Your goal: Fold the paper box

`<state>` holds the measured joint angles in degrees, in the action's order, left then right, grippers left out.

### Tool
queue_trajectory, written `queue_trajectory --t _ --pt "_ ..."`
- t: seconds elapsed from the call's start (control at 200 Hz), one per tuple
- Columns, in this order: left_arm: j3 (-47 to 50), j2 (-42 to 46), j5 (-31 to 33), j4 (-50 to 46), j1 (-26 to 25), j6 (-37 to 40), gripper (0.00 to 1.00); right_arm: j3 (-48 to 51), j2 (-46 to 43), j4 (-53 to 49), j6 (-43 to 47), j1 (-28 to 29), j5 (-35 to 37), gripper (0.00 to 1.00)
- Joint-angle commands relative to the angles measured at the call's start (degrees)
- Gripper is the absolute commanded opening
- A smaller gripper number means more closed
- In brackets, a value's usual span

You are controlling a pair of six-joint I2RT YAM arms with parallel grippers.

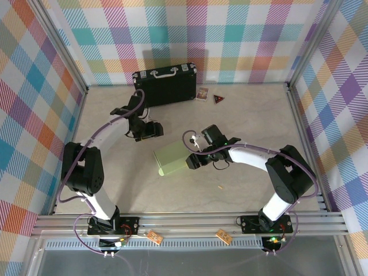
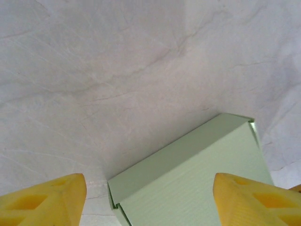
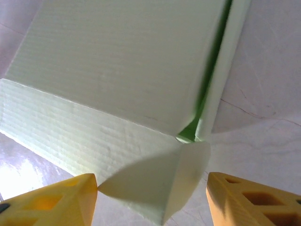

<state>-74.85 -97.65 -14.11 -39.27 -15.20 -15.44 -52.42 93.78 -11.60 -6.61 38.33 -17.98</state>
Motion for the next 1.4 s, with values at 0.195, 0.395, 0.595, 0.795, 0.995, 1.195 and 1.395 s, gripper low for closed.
queue_trajectory --t 0.195,0.395,0.595,0.795,0.995,1.195,1.395 --pt "4.2 -8.45 -6.31 2.38 -2.87 1.1 0.71 -5.5 3.95 -0.8 1.95 0.01 3.3 0.59" --pt "14.17 0.75 -5.7 2.31 -3.12 -2.4 0.7 -12.0 9.35 -4.07 4.23 -0.33 7.56 0.6" --pt "22.6 8.29 -7.36 4.7 -3.7 -6.27 0.7 -15.95 10.26 -5.57 3.43 -2.26 10.47 0.67" --pt "22.29 15.21 -4.41 3.76 -3.71 -8.7 0.73 -12.09 0.6 -7.48 1.66 -2.73 18.07 0.74" --pt "18.04 11.98 -8.44 6.14 -4.99 -8.64 0.72 -9.32 -8.47 -14.54 -2.56 -2.67 17.27 0.74" --pt "18.0 6.0 -8.31 8.63 -9.26 -8.03 0.68 -5.59 -14.53 -19.11 -19.92 4.07 9.13 0.6" --pt "18.96 2.49 -7.61 9.39 -9.38 -7.48 0.63 -5.38 -13.94 -17.69 -14.01 16.57 13.7 0.58"
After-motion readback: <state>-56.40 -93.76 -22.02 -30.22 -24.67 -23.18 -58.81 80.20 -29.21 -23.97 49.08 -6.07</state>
